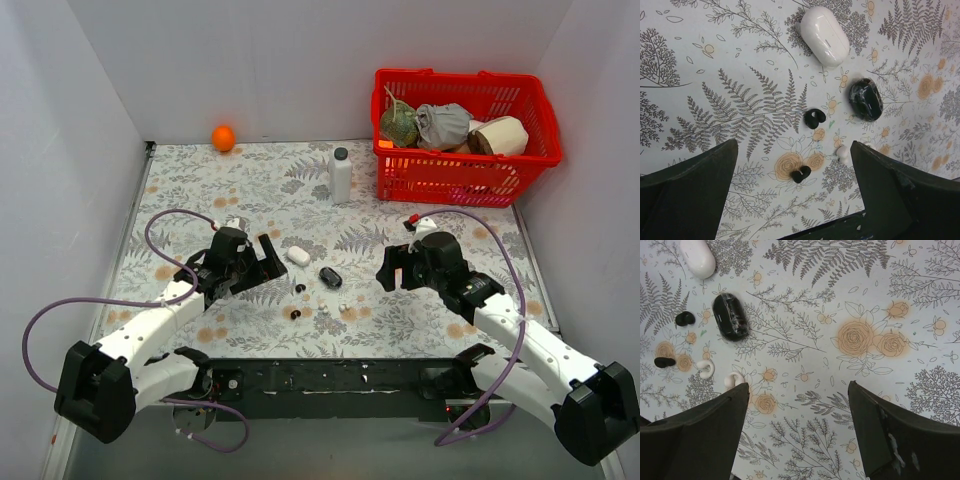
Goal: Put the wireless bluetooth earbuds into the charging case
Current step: Pick up the charging case at the center of the board.
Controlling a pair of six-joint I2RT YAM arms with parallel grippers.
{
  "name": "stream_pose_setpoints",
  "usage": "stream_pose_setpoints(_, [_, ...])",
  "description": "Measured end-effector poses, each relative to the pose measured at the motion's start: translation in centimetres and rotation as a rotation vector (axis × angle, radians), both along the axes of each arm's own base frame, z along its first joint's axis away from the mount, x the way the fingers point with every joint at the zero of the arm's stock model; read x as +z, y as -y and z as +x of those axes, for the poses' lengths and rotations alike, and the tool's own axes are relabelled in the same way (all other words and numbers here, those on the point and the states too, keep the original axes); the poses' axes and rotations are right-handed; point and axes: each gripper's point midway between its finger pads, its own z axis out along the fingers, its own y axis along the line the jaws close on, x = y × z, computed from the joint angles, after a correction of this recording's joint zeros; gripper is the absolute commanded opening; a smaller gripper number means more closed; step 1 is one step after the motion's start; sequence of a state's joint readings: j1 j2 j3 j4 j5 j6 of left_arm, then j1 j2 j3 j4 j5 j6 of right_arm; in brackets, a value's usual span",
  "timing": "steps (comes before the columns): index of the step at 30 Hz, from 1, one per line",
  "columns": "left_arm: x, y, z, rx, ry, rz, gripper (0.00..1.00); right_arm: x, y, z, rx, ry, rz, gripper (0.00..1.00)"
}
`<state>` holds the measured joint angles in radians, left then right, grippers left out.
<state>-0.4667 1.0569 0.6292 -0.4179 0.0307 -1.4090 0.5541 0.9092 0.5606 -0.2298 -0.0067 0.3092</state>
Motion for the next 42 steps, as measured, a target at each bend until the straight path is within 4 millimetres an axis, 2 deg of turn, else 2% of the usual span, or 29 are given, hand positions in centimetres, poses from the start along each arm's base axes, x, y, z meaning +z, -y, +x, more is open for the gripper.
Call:
stream_pose_setpoints(6, [-0.4,0.2,0.8,-0.056,0.000,0.057,0.98,-0.1,-0.3,-0.2,0.012,-0.001,-0.002,0.84])
stream_pose_setpoints(7, [-0.5,0.3,1.2,-0.073,-0.002,0.074,0.98,-0.1,-0.3,-0.2,0.014,-0.002,-0.003,0.80])
stream_pose_setpoints(13, [-1.1,1.4,5.1,-0.190,-0.002,0.206,0.98,-1.2,-0.4,-0.6,0.024,-0.039,-0.029,0.77])
stream_pose_setpoints(17, [-1.4,2.1,6.3,-0.287,0.026,0.243,0.98,-1.4,-0.6,-0.9,0.037,-0.049,-0.033,0.77])
stream_pose_setpoints(25, [-2.5,3.8,7.0,-0.483,0.071,0.270,0.98,-1.0,-2.0,-2.0,0.108,-0.058,-0.004,0.77])
stream_pose_setpoints(30, [-3.0,6.0,8.1,-0.569,0.096,0.298,0.98,-0.7,-2.4,-2.4,0.131,-0.061,0.009,0.78])
stream_pose_setpoints(34, [-4.5,7.5,8.3,-0.629,0.083,0.336,0.98,-0.6,-2.4,-2.6,0.137,-0.061,0.013,0.78])
stream_pose_setpoints(38, [-5.6,7.2,8.5,-0.639,0.063,0.383,0.98,-0.6,-2.3,-2.7,0.137,-0.063,0.012,0.78])
stream_pose_setpoints(42, [-5.9,6.5,8.7,-0.629,0.060,0.421,0.98,-0.4,-2.3,-2.7,0.137,-0.058,0.015,0.78])
